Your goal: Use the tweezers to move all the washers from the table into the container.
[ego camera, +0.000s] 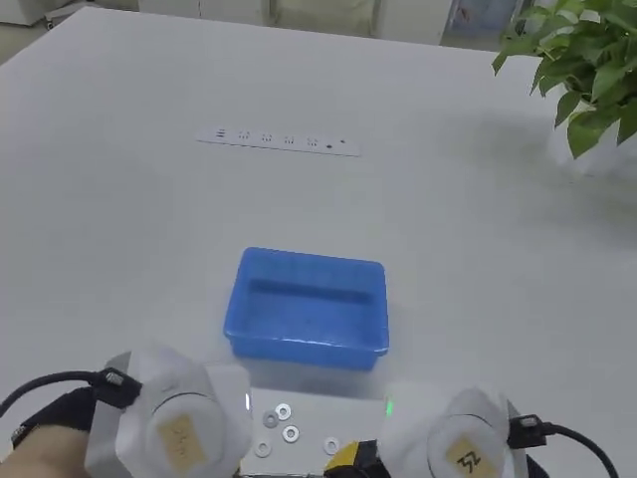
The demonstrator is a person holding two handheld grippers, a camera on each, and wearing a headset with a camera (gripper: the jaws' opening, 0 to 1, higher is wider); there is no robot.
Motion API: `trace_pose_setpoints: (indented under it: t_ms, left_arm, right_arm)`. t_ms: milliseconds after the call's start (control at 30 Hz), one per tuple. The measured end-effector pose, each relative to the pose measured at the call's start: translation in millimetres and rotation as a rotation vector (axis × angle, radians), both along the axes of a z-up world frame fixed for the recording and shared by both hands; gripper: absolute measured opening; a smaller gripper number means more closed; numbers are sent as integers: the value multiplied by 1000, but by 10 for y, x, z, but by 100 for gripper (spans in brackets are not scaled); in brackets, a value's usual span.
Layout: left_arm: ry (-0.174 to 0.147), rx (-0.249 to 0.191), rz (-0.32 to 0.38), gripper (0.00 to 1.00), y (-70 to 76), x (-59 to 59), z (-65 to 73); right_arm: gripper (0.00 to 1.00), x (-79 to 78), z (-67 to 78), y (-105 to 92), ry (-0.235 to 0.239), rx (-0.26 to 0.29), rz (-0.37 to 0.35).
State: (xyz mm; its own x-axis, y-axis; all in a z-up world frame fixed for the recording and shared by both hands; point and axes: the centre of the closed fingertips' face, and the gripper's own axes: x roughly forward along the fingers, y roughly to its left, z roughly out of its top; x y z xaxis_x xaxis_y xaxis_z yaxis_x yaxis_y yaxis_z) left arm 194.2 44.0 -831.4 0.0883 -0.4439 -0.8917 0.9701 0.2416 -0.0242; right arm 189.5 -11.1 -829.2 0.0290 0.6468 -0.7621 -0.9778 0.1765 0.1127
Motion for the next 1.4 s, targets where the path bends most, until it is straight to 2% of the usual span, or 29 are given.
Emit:
trace_pose_setpoints:
  t_ms: [133,167,267,333,500,567,633,700,733,800,833,933,1000,1067,1167,1233,1333,1400]
  left_arm:
    - [-11,-8,-23,0,0,10,14]
    - [-35,-1,-48,0,3,23,9]
    - [-52,14,-90,0,2,9,3]
    - [-75,24,-139,0,2,13,4]
    - [-94,12,-156,0,-11,13,-1]
    - [-83,1,-135,0,-8,20,-1]
    - [-86,-7,-132,0,-5,22,-2]
    - [-51,-39,-60,0,-9,22,0]
    - [-42,-50,-49,0,-5,26,1]
    - [-42,-68,-67,0,9,35,10]
    - [-33,-68,-51,0,7,27,16]
    - [-34,-42,-66,0,2,-10,35]
    - [-39,-31,-72,0,-4,-24,78]
    - [-48,-34,-71,0,-10,-16,185]
    - [-54,-68,-65,0,-66,-18,382]
    - [-52,-83,-68,0,-106,-33,467]
    - [-78,-92,-75,0,-170,-18,623]
    - [-79,-118,-68,0,-233,-5,720]
  right_arm:
    - [8,19,-8,6,-24,-9,22]
    - [7,20,-11,7,-31,-13,27]
    - [7,18,-13,11,-54,-21,48]
    - [6,15,-15,15,-67,-26,56]
    - [5,23,-28,15,-145,-61,124]
    - [4,18,-30,20,-167,-70,147]
    - [4,30,-27,16,-156,-64,131]
    - [4,43,-24,14,-135,-38,108]
    - [4,52,-22,3,-127,-28,101]
    - [4,54,-19,4,-116,-16,96]
    - [4,56,-17,9,-114,-13,93]
    - [5,53,-14,32,-113,-1,92]
    - [5,50,-12,34,-114,0,95]
    - [5,49,-10,35,-108,5,92]
    - [6,53,-7,39,-100,5,84]
    - [7,59,4,42,-98,5,81]
    - [7,81,53,54,-114,22,74]
    - [7,96,77,61,-112,36,68]
